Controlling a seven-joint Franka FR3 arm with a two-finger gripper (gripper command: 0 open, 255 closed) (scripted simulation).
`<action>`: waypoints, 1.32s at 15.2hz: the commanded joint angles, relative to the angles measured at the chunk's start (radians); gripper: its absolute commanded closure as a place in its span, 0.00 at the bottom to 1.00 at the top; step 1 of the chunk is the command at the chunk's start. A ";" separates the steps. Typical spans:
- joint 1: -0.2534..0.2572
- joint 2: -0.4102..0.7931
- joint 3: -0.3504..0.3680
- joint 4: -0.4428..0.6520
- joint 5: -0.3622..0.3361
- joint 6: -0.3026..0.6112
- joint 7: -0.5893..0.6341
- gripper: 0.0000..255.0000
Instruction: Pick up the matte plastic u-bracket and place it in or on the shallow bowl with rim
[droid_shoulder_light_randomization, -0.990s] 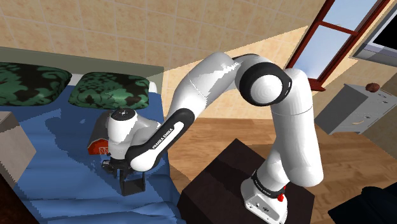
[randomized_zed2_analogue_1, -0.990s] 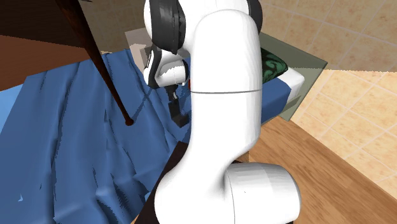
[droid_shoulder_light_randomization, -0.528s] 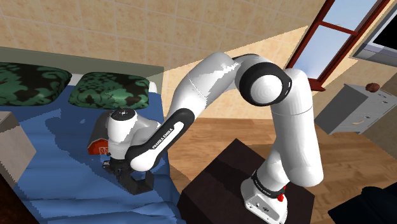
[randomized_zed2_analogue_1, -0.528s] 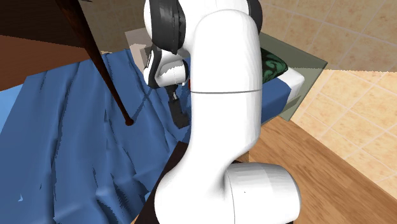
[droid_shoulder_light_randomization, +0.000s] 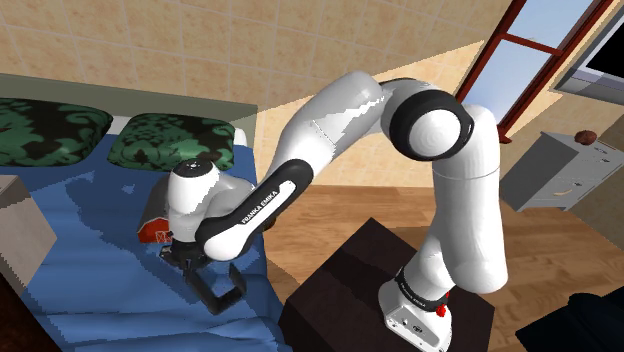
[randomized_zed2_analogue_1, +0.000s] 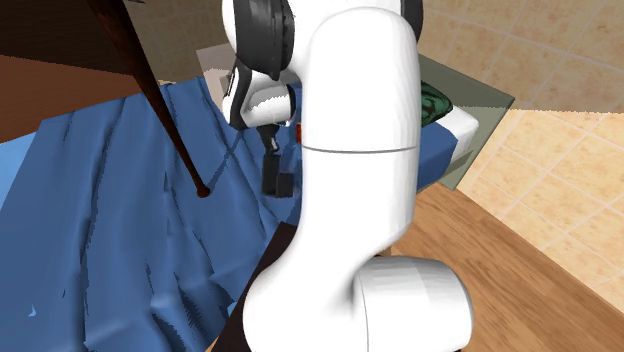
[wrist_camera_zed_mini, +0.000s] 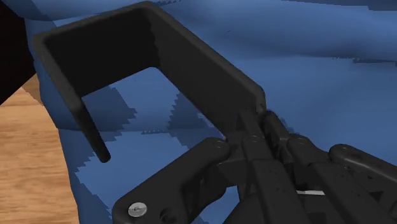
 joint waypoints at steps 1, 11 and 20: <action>-0.005 -0.024 0.007 -0.003 0.007 -0.021 -0.003 1.00; 0.412 0.026 -0.231 -0.034 -0.520 -0.239 0.207 0.00; 0.444 0.111 -0.282 -0.034 -0.626 -0.203 0.250 0.00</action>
